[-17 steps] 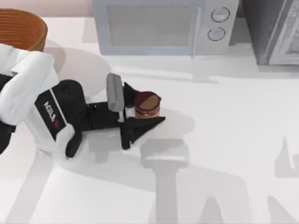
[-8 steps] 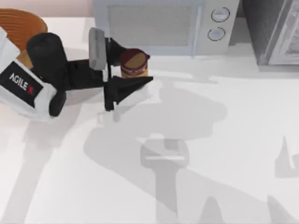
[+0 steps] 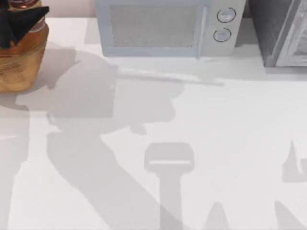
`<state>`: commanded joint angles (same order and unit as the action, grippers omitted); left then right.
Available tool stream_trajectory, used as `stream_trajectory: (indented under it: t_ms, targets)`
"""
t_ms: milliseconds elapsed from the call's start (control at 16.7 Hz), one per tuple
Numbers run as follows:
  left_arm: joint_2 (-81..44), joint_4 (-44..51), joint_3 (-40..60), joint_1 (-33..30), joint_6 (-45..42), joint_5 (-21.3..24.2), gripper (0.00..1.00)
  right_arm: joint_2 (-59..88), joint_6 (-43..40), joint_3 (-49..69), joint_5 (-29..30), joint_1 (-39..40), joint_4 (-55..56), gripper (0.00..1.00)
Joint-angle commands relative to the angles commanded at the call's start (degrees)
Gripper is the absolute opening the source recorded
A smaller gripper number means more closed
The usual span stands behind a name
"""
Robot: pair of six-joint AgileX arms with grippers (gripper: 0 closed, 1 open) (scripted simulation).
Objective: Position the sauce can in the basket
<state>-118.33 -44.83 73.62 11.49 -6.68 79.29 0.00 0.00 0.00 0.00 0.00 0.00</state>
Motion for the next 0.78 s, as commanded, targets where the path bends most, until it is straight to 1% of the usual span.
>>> stream_trajectory:
  t_ms: [180,360,480,780]
  targets:
    - [1.7,6.2,2.6,10.5,1.5,0.1,0.0,0.0,0.0,0.0,0.0,0.0,0.0,1.0]
    - [2.5,9.7,4.4,17.5,3.1,-0.5,0.0,0.0,0.0,0.0,0.0,0.0,0.0,1.0]
    - [2.6,10.5,4.8,19.3,3.6,-0.8,0.0,0.0,0.0,0.0,0.0,0.0,0.0,1.0]
    - [2.3,10.3,4.7,19.0,3.4,-0.9,0.0,0.0,0.0,0.0,0.0,0.0,0.0,1.0]
